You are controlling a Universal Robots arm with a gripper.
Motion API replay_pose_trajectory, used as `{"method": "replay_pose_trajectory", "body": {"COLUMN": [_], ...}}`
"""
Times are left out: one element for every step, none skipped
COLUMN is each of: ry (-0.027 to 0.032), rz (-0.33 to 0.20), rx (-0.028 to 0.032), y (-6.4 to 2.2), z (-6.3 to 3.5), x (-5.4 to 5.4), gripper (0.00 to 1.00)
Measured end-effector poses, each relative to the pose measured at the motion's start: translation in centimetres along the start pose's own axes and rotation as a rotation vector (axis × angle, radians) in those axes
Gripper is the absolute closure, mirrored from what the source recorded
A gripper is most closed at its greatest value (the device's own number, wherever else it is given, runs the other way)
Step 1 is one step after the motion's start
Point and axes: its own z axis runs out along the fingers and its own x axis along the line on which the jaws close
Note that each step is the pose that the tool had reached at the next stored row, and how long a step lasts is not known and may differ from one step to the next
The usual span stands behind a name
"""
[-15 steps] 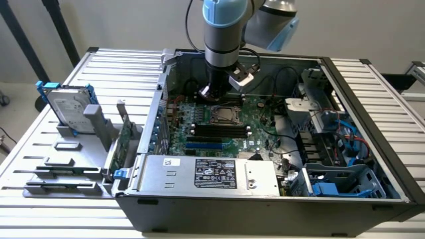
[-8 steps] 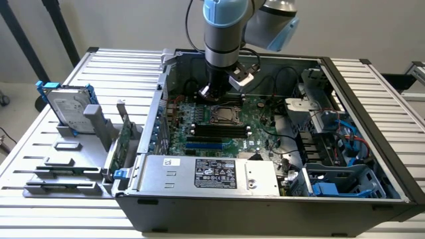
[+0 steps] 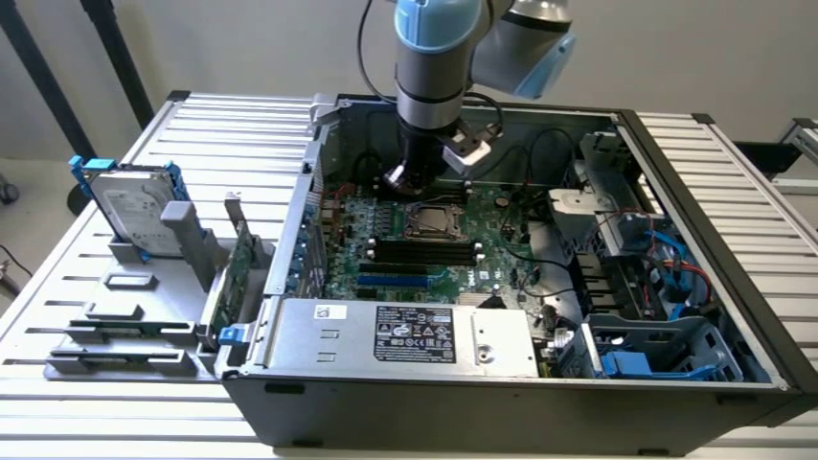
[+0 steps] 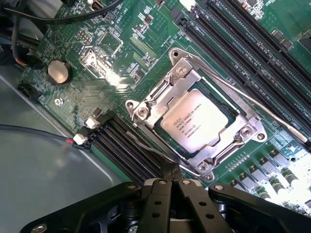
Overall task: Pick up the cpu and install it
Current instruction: 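Install the first cpu locking lever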
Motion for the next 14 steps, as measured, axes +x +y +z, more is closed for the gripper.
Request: {"method": "replay_pose_trajectory", "body": {"ry": [-0.0004, -0.0009, -0.0012, -0.0016, -0.0020, -0.0023, -0.0028, -0.0032, -0.0037, -0.0042, -0.0046, -0.0051, -0.0058, -0.0064], "rz": [-0.001, -0.002, -0.003, -0.003, -0.004, -0.005, -0.005, -0.006, -0.007, -0.008, -0.009, -0.009, -0.009, -0.010], "rx": [0.0004, 0.0009, 0.0013, 0.0016, 0.0019, 0.0023, 0.0027, 0.0032, 0.0036, 0.0041, 0.0043, 0.0047, 0.0053, 0.0060], "y": [0.03, 0.07, 0.11, 0.15, 0.18, 0.22, 0.26, 0.29, 0.33, 0.36, 0.36, 0.36, 0.36, 0.36], "z": [0.01, 0.01, 0.02, 0.03, 0.03, 0.04, 0.05, 0.06, 0.06, 0.07, 0.07, 0.07, 0.08, 0.08], "x": [0.04, 0.08, 0.13, 0.17, 0.21, 0.25, 0.29, 0.33, 0.36, 0.39, 0.40, 0.40, 0.40, 0.40], "gripper": [0.89, 0.89, 0.89, 0.89, 0.89, 0.89, 0.89, 0.89, 0.89, 0.89, 0.89, 0.89, 0.89, 0.89]}}
